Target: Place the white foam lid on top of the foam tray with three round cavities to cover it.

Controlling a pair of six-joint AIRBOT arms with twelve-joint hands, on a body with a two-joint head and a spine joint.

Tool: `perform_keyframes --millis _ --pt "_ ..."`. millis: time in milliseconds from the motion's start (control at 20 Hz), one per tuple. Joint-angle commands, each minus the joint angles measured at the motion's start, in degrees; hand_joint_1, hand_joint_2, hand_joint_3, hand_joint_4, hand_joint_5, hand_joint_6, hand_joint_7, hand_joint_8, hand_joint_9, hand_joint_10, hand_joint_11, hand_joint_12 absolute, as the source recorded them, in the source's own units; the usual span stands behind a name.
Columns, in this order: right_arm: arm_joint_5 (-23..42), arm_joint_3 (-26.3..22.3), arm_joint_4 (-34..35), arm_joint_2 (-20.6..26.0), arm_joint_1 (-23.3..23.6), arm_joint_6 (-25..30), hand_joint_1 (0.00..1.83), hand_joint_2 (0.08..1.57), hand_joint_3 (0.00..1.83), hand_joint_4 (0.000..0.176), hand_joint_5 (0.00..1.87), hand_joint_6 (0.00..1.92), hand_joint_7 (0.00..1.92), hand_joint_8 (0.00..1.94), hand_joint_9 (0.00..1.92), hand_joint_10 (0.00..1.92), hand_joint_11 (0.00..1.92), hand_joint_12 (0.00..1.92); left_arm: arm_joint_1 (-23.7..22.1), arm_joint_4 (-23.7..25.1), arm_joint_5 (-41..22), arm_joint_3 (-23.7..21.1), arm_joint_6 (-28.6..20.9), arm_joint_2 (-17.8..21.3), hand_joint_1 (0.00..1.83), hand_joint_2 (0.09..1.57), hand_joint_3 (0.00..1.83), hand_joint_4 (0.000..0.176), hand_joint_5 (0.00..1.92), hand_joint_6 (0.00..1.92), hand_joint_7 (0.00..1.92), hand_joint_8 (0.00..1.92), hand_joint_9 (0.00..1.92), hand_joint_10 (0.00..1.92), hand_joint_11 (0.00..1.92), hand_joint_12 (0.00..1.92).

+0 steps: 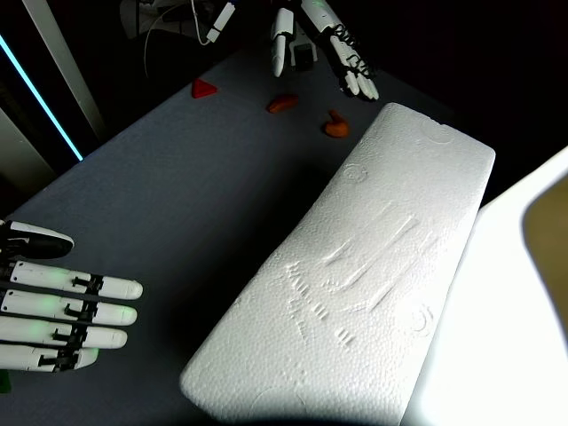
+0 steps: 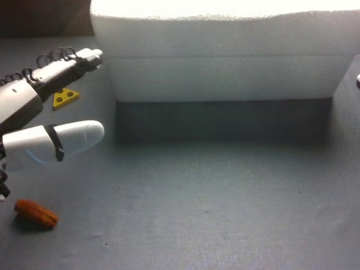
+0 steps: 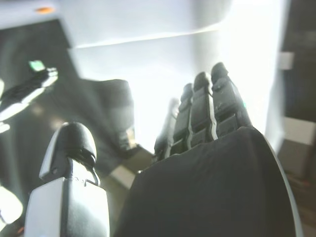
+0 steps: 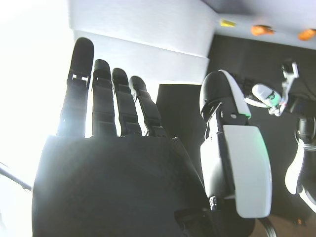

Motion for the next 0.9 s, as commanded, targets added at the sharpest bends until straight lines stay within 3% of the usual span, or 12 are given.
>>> perform_keyframes --millis 0,100,150,200,250,300,400,450,600,650,750,850 --pt "8.1 0.0 0.1 0.5 0.1 0.7 0.35 1.25 0.00 0.000 0.00 0.00 0.00 0.00 0.00 0.00 0.00 0.68 -0.6 -1.0 -7.9 -0.2 -0.8 -0.2 0.25 1.25 0.01 0.000 0.05 0.01 0.00 0.00 0.00 0.00 0.00 0.00" --pt "8.3 -0.2 -2.0 0.0 0.1 1.8 0.35 1.25 0.00 0.000 0.00 0.00 0.00 0.00 0.07 0.03 0.00 1.02 -1.3 1.4 -7.7 -0.7 -1.8 -0.7 0.26 1.24 0.00 0.006 0.06 0.01 0.00 0.00 0.00 0.00 0.00 0.00" --pt "8.3 -0.3 -2.9 -0.2 0.1 2.1 0.39 1.31 0.01 0.000 0.00 0.00 0.00 0.00 0.01 0.00 0.00 0.56 -1.8 2.7 -7.4 -0.9 -2.2 -0.9 0.28 1.24 0.01 0.012 0.06 0.01 0.00 0.00 0.00 0.00 0.00 0.00" --pt "8.3 -0.2 -3.7 -0.6 0.1 2.6 0.42 1.35 0.01 0.000 0.00 0.00 0.00 0.00 0.00 0.00 0.00 0.11 -2.2 3.8 -7.1 -0.9 -2.7 -1.4 0.26 1.26 0.01 0.000 0.06 0.01 0.00 0.00 0.00 0.00 0.00 0.00" --pt "8.3 -0.1 -4.4 -0.8 0.1 3.0 0.43 1.35 0.01 0.000 0.00 0.00 0.00 0.00 0.00 0.00 0.00 0.02 -2.9 4.7 -6.7 -0.6 -3.3 -2.1 0.25 1.26 0.01 0.000 0.06 0.00 0.00 0.00 0.00 0.00 0.00 0.00" --pt "8.3 0.1 -4.9 -1.2 0.1 3.4 0.43 1.33 0.00 0.015 0.00 0.00 0.00 0.00 0.00 0.00 0.00 0.00 -3.7 5.6 -6.0 0.0 -3.9 -2.9 0.22 1.27 0.01 0.000 0.05 0.00 0.00 0.00 0.00 0.00 0.00 0.00" --pt "8.3 0.7 -5.8 -1.8 0.4 4.4 0.40 1.31 0.00 0.008 0.00 0.00 0.00 0.00 0.00 0.00 0.04 0.03 -5.9 7.8 -4.2 1.3 -5.1 -4.6 0.18 1.29 0.02 0.002 0.01 0.00 0.00 0.00 0.00 0.00 0.00 0.00" --pt "8.3 0.9 -6.1 -2.1 0.6 4.6 0.38 1.31 0.00 0.006 0.00 0.00 0.00 0.00 0.00 0.00 0.01 0.21 -6.8 8.7 -3.6 1.8 -5.6 -5.2 0.19 1.29 0.01 0.012 0.01 0.00 0.00 0.00 0.00 0.00 0.00 0.00" --pt "8.3 1.4 -6.7 -2.8 1.1 4.9 0.43 1.31 0.00 0.002 0.00 0.00 0.00 0.00 0.00 0.00 0.00 0.36 -8.9 10.7 -2.3 2.9 -6.6 -6.5 0.23 1.29 0.01 0.001 0.03 0.01 0.00 0.00 0.01 0.01 0.01 0.00" --pt "8.3 1.4 -6.8 -3.0 1.2 4.9 0.46 1.31 0.00 0.015 0.00 0.00 0.00 0.00 0.00 0.00 0.00 0.35 -9.0 10.9 -2.3 3.0 -6.7 -6.6 0.25 1.29 0.01 0.000 0.05 0.01 0.00 0.00 0.02 0.01 0.03 0.01" --pt "8.8 1.4 -7.1 -3.1 1.4 4.9 0.45 1.33 0.00 0.014 0.00 0.00 0.00 0.00 0.00 0.00 0.00 0.09 -9.4 11.4 -2.5 3.0 -6.8 -6.8 0.24 1.30 0.01 0.000 0.05 0.01 0.00 0.00 0.02 0.01 0.02 0.02" --pt "9.9 1.2 -7.3 -3.1 1.4 5.0 0.45 1.32 0.00 0.000 0.00 0.00 0.00 0.00 0.00 0.00 0.00 0.01 -9.9 12.0 -2.6 3.0 -7.0 -6.8 0.24 1.30 0.01 0.000 0.03 0.00 0.00 0.00 0.00 0.00 0.00 0.01"
